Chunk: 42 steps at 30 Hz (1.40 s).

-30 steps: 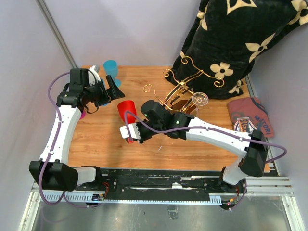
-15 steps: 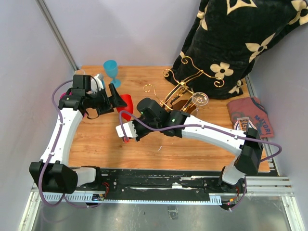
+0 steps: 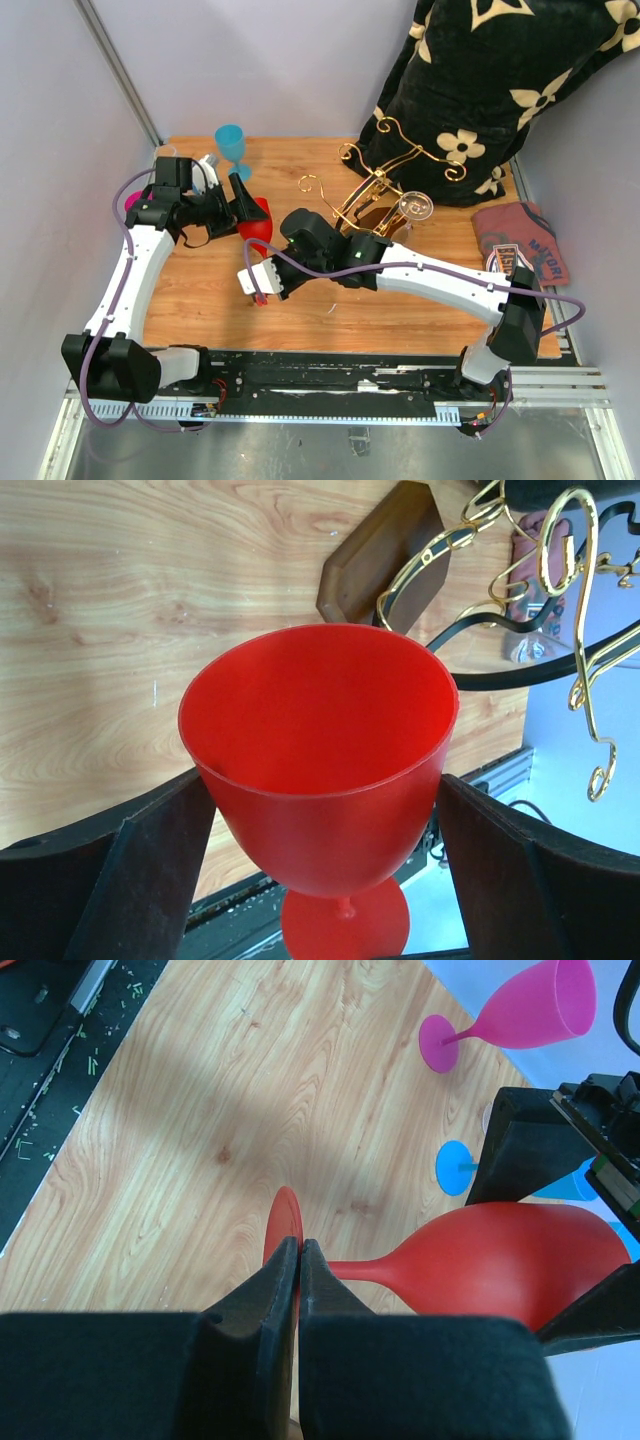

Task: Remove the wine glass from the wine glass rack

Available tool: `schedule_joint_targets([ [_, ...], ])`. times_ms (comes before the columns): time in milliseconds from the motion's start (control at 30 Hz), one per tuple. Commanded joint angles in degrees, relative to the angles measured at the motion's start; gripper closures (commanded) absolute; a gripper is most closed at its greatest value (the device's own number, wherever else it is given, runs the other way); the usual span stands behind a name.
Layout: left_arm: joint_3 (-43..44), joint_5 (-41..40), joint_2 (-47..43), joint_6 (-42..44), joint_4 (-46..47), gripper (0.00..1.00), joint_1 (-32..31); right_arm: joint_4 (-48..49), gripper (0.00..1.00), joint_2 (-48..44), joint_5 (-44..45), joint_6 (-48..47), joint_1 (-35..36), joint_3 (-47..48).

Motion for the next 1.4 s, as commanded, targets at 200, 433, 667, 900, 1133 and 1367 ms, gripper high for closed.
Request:
schedule_joint_targets([
  [200,0.0,1.79,-0.55,-1.81,3.2,0.09,-0.4,-0.44,0.99,-0.94,-0.71,-1.35,1.61,1.69],
  [433,-0.44,2.46,-0.53,-1.93,3.35,0.09,-0.49,-0.6,0.99,-0.56,-0.78,-1.78,1.83,2.09],
  [667,-1.34,2.53,-1.03,-2.83,4.79,0.08,-0.47,-0.14,0.99,-0.47,-0.33,-1.95,1.97,2.76],
  [900,-3.16,3.03,-1.56,-4.18,6.99,0.06,-0.99,0.46,0.99,-0.55,-0.08,-1.91,2.18,3.14],
  [1133,-4.13,4.09,-1.97,-4.21,8.25,0.0,-1.2,0.54,0.99,-0.75,0.5,-1.95,2.34,2.85],
  [1367,-4.13,3.77,-1.93,-3.76,7.72,0.02,-1.2,0.32,0.99,-1.06,0.73,-1.59,2.38,2.53],
])
